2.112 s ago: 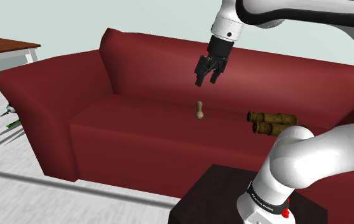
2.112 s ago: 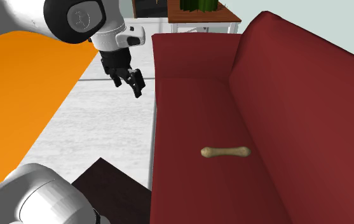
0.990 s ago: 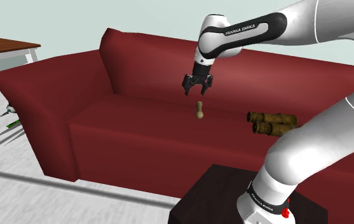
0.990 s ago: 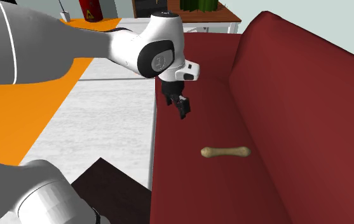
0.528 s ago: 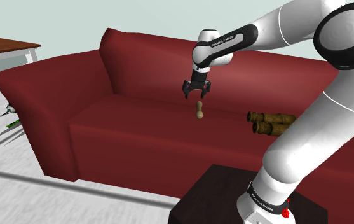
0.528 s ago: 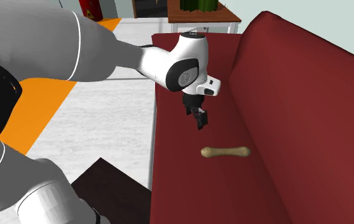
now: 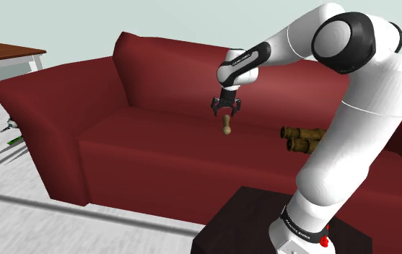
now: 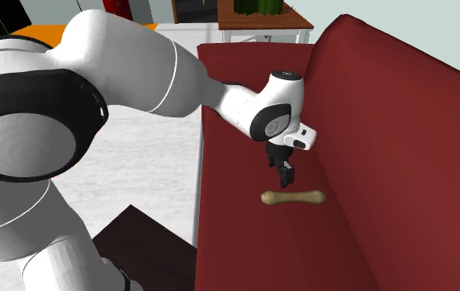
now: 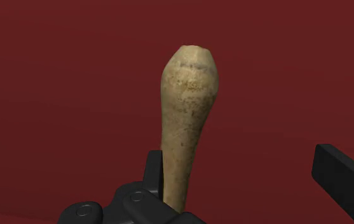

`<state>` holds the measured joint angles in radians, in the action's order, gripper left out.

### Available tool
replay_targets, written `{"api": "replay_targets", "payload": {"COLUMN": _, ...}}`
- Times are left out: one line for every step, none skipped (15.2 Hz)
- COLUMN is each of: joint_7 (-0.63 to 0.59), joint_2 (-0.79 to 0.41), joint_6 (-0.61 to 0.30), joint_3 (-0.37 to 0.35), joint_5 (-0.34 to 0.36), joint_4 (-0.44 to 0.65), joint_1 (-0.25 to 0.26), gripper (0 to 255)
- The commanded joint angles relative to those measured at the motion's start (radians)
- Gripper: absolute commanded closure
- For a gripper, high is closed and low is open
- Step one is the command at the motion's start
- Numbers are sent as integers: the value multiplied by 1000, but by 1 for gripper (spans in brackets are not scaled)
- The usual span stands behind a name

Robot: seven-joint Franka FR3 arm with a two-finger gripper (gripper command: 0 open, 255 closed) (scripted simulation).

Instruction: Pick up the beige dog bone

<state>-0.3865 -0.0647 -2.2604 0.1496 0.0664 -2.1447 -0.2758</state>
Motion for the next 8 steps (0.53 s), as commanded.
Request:
{"api": "replay_targets", "payload": {"joint_7": -16, "joint_2": -57, "joint_6": -23, "joint_3": 16, "joint_5": -3, "joint_4": 28, "joint_1": -16, "gripper": 0}}
{"api": "replay_targets", "payload": {"joint_7": -23, "joint_2": -85, "joint_6": -31, "joint_3": 24, "joint_5": -5, "joint_4": 46, "joint_1": -24, "gripper": 0}}
{"api": "replay_targets", "payload": {"joint_7": -29, "joint_2": -114, "joint_6": -39, "joint_3": 31, "joint_5": -9, "joint_4": 64, "joint_1": -32, "gripper": 0}}
{"api": "replay_targets", "payload": {"joint_7": -36, "joint_2": -143, "joint_6": -46, "joint_3": 39, "joint_5": -13, "joint_4": 82, "joint_1": -41, "gripper": 0}}
{"api": "replay_targets", "payload": {"joint_7": -37, "joint_2": -149, "joint_6": -47, "joint_3": 40, "joint_5": -14, "joint_4": 86, "joint_1": -43, "gripper": 0}}
{"api": "replay_targets", "payload": {"joint_7": -37, "joint_2": -157, "joint_6": -59, "joint_3": 40, "joint_5": -15, "joint_4": 82, "joint_1": -43, "gripper": 0}}
{"api": "replay_targets", "payload": {"joint_7": -37, "joint_2": -165, "joint_6": -71, "joint_3": 40, "joint_5": -16, "joint_4": 77, "joint_1": -44, "gripper": 0}}
{"api": "replay_targets", "payload": {"joint_7": -36, "joint_2": -173, "joint_6": -83, "joint_3": 39, "joint_5": -17, "joint_4": 74, "joint_1": -44, "gripper": 0}}
